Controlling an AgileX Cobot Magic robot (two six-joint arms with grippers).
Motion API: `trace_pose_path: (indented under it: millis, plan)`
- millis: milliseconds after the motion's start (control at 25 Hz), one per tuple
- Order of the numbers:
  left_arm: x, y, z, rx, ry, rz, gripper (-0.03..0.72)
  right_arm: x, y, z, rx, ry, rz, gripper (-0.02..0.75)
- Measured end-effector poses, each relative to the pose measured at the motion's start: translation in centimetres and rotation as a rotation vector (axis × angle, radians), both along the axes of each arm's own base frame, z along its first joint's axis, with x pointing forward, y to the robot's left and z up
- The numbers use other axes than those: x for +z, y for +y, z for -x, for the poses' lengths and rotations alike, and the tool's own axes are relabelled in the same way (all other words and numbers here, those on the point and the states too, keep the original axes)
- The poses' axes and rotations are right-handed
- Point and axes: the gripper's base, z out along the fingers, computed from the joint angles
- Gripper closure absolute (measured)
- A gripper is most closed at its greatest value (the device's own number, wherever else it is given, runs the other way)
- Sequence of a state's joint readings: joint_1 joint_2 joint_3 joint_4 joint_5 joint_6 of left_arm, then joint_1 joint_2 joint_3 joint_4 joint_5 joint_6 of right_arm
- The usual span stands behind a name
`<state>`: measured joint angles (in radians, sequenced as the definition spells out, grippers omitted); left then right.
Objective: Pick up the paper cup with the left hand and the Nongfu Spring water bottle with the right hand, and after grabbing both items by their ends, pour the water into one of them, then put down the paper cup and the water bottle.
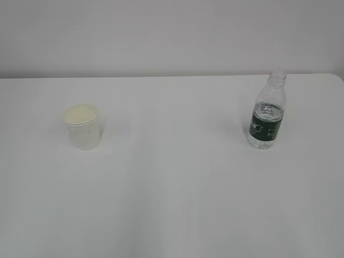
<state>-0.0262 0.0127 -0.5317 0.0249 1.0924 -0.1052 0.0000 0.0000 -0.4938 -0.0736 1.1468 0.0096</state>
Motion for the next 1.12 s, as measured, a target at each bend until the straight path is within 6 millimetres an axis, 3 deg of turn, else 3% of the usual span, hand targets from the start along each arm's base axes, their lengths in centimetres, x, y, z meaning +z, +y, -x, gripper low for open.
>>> trace_pose_path:
  millis: [40, 280, 480, 720, 920, 1120]
  plan:
    - [0.0, 0.1, -0.1, 0.004, 0.006, -0.006, 0.29, 0.0, -0.1, 0.3, 0.068, -0.022, -0.001, 0.184]
    - [0.5, 0.0, -1.6, 0.005, 0.074, -0.011, 0.29, 0.2, -0.1, 0.2, 0.069, -0.039, -0.001, 0.184]
    - [3.3, 0.0, -3.2, 0.002, -0.039, -0.011, 0.29, 0.3, -0.1, 0.2, 0.069, -0.042, -0.001, 0.184]
    - [5.7, -0.3, -6.9, -0.013, -0.129, 0.016, 0.29, 0.4, 0.0, 0.2, 0.07, -0.051, -0.003, 0.184]
    - [6.0, -0.5, -9.9, -0.017, -0.14, 0.029, 0.29, 2.8, 0.0, 0.0, 0.077, -0.174, -0.004, 0.184]
    - [6.4, -0.5, -12.2, -0.017, -0.211, 0.03, 0.29, 5.0, 0.2, -2.0, 0.086, -0.228, -0.003, 0.184]
